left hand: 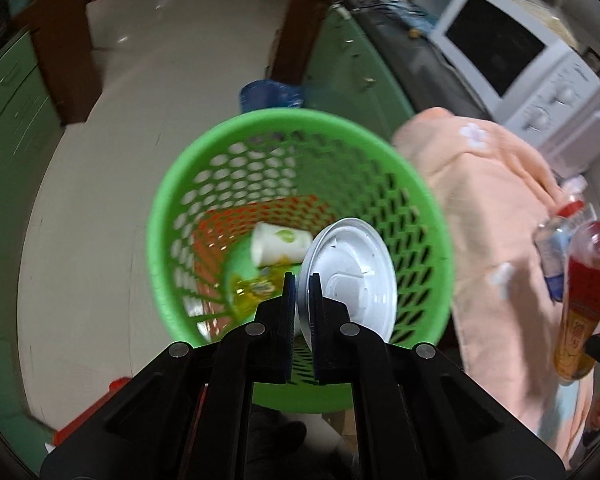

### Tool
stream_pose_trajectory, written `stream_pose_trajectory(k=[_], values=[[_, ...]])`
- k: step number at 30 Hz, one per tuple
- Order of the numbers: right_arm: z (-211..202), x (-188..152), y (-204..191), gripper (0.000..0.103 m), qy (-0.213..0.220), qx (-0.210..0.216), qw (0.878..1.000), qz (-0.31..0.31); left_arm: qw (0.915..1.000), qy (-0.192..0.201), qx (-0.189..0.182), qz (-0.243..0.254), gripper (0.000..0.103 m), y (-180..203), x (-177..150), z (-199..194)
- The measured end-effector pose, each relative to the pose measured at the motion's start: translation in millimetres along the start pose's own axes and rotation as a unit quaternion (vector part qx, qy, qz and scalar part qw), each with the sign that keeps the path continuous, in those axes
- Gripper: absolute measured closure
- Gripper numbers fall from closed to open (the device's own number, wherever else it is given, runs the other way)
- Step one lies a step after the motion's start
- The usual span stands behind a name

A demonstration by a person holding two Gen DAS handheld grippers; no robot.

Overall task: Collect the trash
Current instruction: 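Carry the white lid and red-gold bottle toward the green basket with both tools, then open the left tool over the basket to drop the lid while the right tool drops the bottle, then grasp the blue-white can with the left tool while the right tool grasps the white carton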

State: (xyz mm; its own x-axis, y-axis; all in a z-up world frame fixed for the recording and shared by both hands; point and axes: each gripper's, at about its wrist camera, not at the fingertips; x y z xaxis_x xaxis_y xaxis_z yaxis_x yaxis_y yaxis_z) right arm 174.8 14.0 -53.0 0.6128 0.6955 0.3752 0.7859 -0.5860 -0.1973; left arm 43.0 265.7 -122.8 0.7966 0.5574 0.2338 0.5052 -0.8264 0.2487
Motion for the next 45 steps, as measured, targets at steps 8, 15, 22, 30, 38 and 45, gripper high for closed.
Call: stream_pose_trajectory(k=[8, 15, 22, 30, 38, 45], values=[[28, 48, -36, 0.028, 0.0, 0.035, 0.999, -0.014, 0.9992, -0.005, -0.005, -0.04, 0.087, -26, -10, 3], [55, 81, -69, 0.029, -0.004, 0.056, 0.998, -0.019, 0.9985, 0.008, -0.008, -0.053, 0.087, -36, -19, -8], [78, 103, -88, 0.029, -0.014, 0.06, 0.998, -0.011, 0.9979, 0.013, -0.012, -0.062, 0.086, -40, -23, -12], [73, 99, -86, 0.022, -0.008, 0.068, 0.998, -0.004, 0.9977, 0.017, -0.014, -0.064, 0.064, -38, -23, -15], [45, 81, -74, 0.019, 0.016, 0.051, 0.999, -0.009, 0.9983, 0.027, -0.011, -0.05, 0.054, -25, -22, -24], [20, 53, -45, 0.017, 0.034, 0.032, 0.999, 0.02, 0.999, 0.028, -0.014, -0.03, 0.049, -8, -24, -30]])
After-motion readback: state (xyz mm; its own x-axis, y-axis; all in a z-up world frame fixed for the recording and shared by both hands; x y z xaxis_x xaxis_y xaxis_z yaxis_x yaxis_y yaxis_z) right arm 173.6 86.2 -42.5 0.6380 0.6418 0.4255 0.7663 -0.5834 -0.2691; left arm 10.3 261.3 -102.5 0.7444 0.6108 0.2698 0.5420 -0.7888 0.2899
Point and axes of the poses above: each gripper's, at about its wrist camera, not at the fingertips, and z roughly the way its jaws point, y to its right, x to its top, and after that the axes turned 11 degrees about -y, right-handed
